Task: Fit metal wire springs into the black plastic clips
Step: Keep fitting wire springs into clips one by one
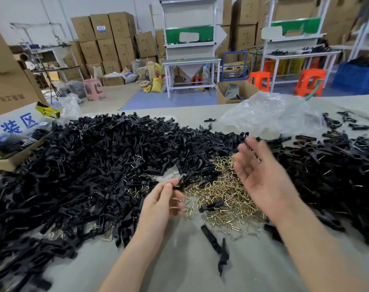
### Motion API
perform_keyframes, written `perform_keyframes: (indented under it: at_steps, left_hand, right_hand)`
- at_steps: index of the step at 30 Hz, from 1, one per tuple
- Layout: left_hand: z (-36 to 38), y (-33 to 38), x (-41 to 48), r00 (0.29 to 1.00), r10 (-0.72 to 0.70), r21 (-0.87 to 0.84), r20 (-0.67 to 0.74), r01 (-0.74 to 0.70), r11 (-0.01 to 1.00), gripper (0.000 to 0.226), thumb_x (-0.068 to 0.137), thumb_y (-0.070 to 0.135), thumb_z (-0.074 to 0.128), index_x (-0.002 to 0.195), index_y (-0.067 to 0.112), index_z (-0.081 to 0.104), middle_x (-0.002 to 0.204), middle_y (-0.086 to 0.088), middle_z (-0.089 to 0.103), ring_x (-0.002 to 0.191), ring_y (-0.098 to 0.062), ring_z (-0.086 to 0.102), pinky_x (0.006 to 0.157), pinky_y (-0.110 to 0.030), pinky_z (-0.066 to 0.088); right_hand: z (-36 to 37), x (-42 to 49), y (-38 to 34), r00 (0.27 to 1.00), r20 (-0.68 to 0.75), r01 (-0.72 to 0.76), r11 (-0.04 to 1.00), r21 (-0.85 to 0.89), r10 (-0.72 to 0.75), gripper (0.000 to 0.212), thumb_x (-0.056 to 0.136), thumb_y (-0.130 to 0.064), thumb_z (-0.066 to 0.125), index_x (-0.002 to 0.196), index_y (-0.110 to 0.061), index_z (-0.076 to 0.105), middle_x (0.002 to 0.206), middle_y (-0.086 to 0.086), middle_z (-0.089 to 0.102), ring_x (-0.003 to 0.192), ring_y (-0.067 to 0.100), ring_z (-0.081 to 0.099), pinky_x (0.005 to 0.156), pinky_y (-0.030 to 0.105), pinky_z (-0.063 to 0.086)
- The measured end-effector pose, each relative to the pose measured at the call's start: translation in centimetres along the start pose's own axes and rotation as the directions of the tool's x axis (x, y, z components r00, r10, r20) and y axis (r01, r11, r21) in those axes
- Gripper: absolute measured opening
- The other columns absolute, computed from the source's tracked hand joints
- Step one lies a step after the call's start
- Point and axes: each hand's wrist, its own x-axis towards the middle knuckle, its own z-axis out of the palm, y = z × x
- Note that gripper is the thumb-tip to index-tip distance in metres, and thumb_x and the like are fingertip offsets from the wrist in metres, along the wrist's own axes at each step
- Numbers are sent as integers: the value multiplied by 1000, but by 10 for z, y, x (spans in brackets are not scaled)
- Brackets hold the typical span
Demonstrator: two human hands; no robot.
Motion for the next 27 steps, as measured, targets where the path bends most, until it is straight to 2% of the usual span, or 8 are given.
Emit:
perform_keyframes:
  at_steps: [3,7,10,12,15,17,20,27]
  left_hand:
    - [-8,-1,3,982,173,244,-80,-149,958,33,108,15,40,98,29,68,73,2,66,62,-13,59,55,-22,50]
    - [-20,2,8,920,357,480,-163,-242,843,38,107,11,36,103,40,61,77,10,65,64,-7,61,59,-20,51]
    - [-32,7,10,839,509,695,-193,-249,674,41,105,7,35,110,43,55,83,18,61,72,-4,59,59,-18,47]
    - [-41,11,11,790,578,803,-205,-202,561,42,101,3,36,120,35,55,88,17,59,76,-7,57,65,-28,47]
    - [-48,12,12,708,691,950,-147,-94,299,50,89,-10,47,130,16,58,113,-5,60,98,-29,56,89,-46,45]
    - [-49,9,14,711,692,985,-123,4,171,42,89,-4,56,129,8,62,124,-20,58,110,-40,55,101,-54,40]
    - [-49,3,14,791,601,994,-112,100,54,33,94,13,60,126,11,68,135,-26,56,125,-43,52,112,-56,31]
    - [-56,7,19,825,536,983,-176,171,60,30,98,17,57,126,16,67,135,-15,54,125,-38,47,101,-53,35]
  right_hand:
    - [-7,-7,39,996,-13,-84,995,-52,83,35,97,-33,61,129,-19,67,94,2,75,75,15,70,70,27,61]
    - [-17,-3,55,994,1,-107,985,-135,108,31,101,-29,58,130,-21,65,100,4,75,79,15,70,71,28,60]
    - [-20,-1,56,993,23,-107,984,-143,112,30,99,-27,59,128,-20,68,103,8,74,82,17,71,72,28,60]
    - [-21,0,57,993,28,-106,983,-151,111,29,99,-25,60,125,-20,71,103,9,74,82,18,71,71,28,59]
    - [-22,3,58,992,40,-110,981,-158,117,28,99,-23,59,124,-19,71,103,9,74,82,18,70,71,29,59]
    - [-23,4,59,991,46,-114,981,-158,122,25,100,-23,59,120,-20,74,103,10,73,82,18,70,71,29,59]
    - [-24,5,59,991,62,-109,981,-161,121,24,100,-22,58,117,-21,75,103,9,73,82,18,70,72,29,59]
    - [-26,6,60,990,78,-105,981,-165,119,24,100,-21,58,115,-23,76,103,8,74,82,18,70,73,28,59]
